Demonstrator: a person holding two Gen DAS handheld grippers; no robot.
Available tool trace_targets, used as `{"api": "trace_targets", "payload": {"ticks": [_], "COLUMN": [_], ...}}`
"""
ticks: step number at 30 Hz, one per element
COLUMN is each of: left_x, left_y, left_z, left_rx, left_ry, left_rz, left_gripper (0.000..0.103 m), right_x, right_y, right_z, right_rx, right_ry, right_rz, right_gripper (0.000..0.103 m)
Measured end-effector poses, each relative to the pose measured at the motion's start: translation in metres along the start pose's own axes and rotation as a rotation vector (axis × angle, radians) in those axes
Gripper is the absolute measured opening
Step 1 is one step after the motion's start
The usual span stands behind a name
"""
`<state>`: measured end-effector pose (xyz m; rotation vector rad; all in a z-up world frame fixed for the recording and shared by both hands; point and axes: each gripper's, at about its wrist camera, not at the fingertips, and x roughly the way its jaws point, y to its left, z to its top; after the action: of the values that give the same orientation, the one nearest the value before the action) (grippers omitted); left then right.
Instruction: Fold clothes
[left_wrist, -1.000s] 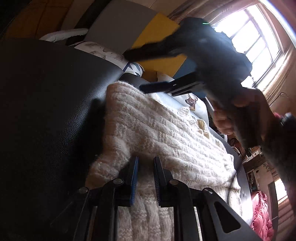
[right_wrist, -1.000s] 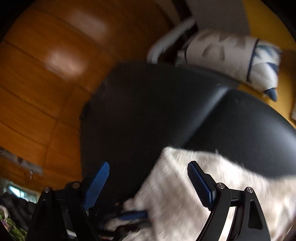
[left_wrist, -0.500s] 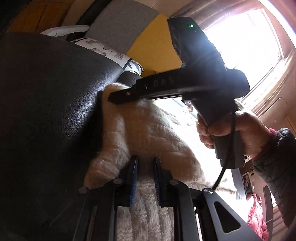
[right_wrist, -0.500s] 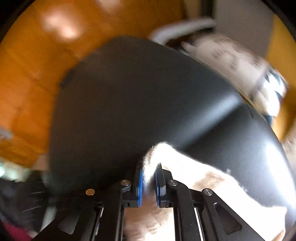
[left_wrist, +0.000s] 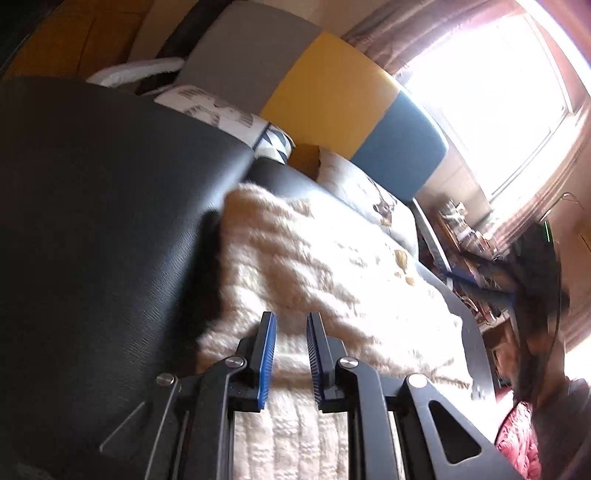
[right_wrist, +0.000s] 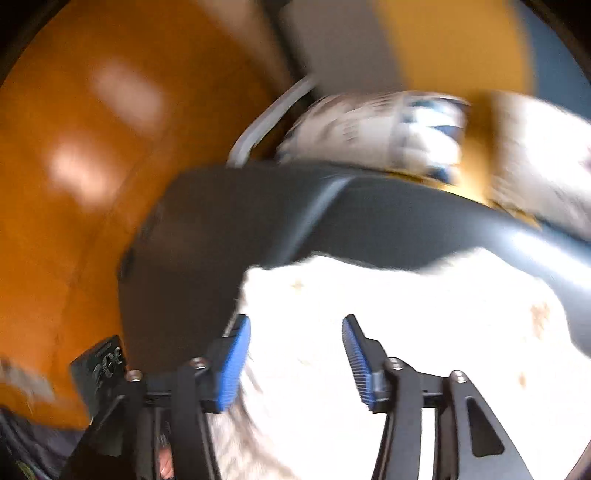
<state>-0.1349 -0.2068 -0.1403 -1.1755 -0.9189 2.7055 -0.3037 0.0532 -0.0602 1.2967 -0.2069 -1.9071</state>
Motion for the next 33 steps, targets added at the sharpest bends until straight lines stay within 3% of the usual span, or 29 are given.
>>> {"api": "trace_targets", "payload": {"ticks": [6,10,15,18,21,22,23,24,27,33], "left_x": [0.001,0.003,0.014,0.014,0.016,0.016,0.016,0.016,0.014,0.015], "left_y": [-0.007,-0.013,-0.017,-0.02,-0.024,-0.025,-0.025,-0.025,-0.023,-0.021], "left_z": [0.012,0.009,0.0,-0.005,-0.008,-0.008,-0.008,-0.008,-0.007,-0.006], "left_rx": [0.017,0.063,0.091,0.12,0.156,0.163,0.166,0.17,0.171,0.172], "left_ry": [-0.03,0.003,0.037,0.027,0.025,0.025,0.026,0.028,0.035,0.041], "left_rz": [0.056,0.102,0.142,0.162,0.184,0.187,0.184,0.182,0.161,0.134], "left_gripper": [0.016,0.017,0.017,0.017,0.017,0.018,0.018,0.018,0.018,0.018], "right_x": [-0.121,-0.137,-0.117,-0.096,-0.095,-0.092,-0.087,-0.081,-0.065,-0.115], "right_y": [-0.124,-0.167,-0.169,-0.161,-0.156,-0.152,-0.147,-0.14,-0.115,-0.072], "right_z": [-0.086,-0.131,-0.136,-0.131,-0.132,-0.131,-0.128,-0.125,-0.116,-0.116], "right_rx": [0.379,0.535,0.527,0.507,0.489,0.466,0.438,0.394,0.239,0.096], "right_ry": [-0.242,-0.311,-0.346,-0.305,-0.339,-0.335,-0.32,-0.288,-0.177,-0.282], "right_rz": [-0.196,-0.095,0.063,0.031,0.021,-0.003,-0.04,-0.099,-0.303,-0.437], "right_gripper": [0.068,0.068,0.068,0.068,0.067,0.057,0.032,0.017,0.013,0.013]}}
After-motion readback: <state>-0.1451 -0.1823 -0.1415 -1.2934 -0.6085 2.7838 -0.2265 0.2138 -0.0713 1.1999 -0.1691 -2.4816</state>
